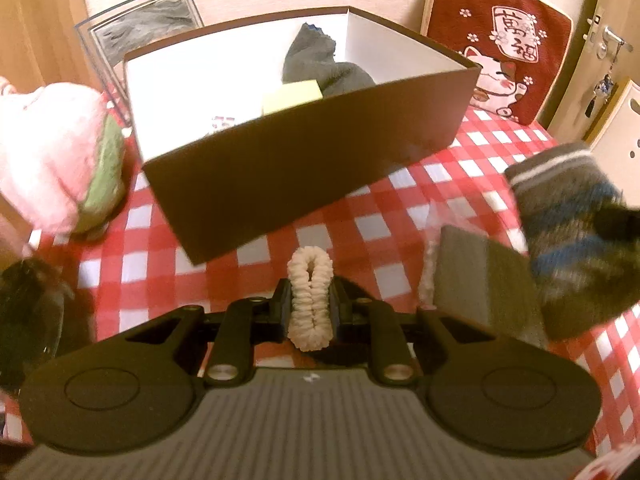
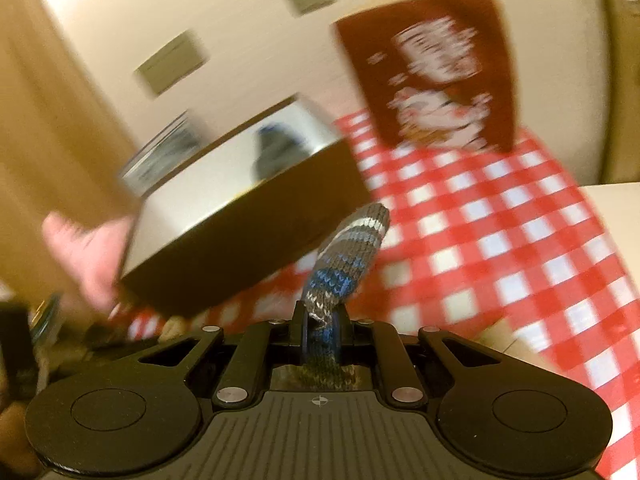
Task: Organize soft objects
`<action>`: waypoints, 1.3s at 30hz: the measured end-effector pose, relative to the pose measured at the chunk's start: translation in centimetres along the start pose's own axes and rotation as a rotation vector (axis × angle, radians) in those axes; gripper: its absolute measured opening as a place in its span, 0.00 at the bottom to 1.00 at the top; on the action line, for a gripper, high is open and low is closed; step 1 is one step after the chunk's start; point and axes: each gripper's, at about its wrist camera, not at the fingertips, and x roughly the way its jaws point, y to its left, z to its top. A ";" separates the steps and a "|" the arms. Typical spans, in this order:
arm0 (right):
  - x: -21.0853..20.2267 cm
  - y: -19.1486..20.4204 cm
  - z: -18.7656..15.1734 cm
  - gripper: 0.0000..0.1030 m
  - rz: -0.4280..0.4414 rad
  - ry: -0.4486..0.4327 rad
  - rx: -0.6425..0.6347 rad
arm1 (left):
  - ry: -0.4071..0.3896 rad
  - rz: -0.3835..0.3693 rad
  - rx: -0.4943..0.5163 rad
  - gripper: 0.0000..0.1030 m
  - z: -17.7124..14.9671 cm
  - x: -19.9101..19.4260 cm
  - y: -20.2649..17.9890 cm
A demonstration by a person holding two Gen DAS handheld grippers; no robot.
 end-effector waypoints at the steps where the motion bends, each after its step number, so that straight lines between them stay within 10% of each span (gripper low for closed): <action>1: 0.1 0.3 -0.6 0.11 0.028 0.030 -0.019 | 0.003 0.001 -0.001 0.17 -0.3 -0.2 0.0; 9: 3.0 1.6 -5.8 0.13 0.024 0.225 -0.114 | 0.053 0.005 -0.014 0.17 -3.0 -1.2 0.1; 13: 4.1 2.0 -6.4 0.73 -0.016 0.240 -0.094 | 0.065 0.004 -0.019 0.18 -3.9 -1.5 0.1; 14: 4.3 2.3 -6.5 0.74 -0.026 0.231 -0.096 | 0.065 0.004 -0.020 0.17 -4.0 -1.6 0.1; 25: 6.6 4.5 -7.9 0.73 -0.165 0.227 -0.274 | 0.058 -0.002 -0.023 0.18 -3.9 -1.9 0.0; 32: 6.3 4.4 -8.1 0.21 -0.174 0.214 -0.312 | 0.057 -0.008 -0.016 0.18 -3.8 -2.0 -0.2; 39: 4.6 4.4 -7.1 0.14 -0.128 0.174 -0.288 | 0.043 -0.016 -0.006 0.18 -3.4 -2.7 -0.5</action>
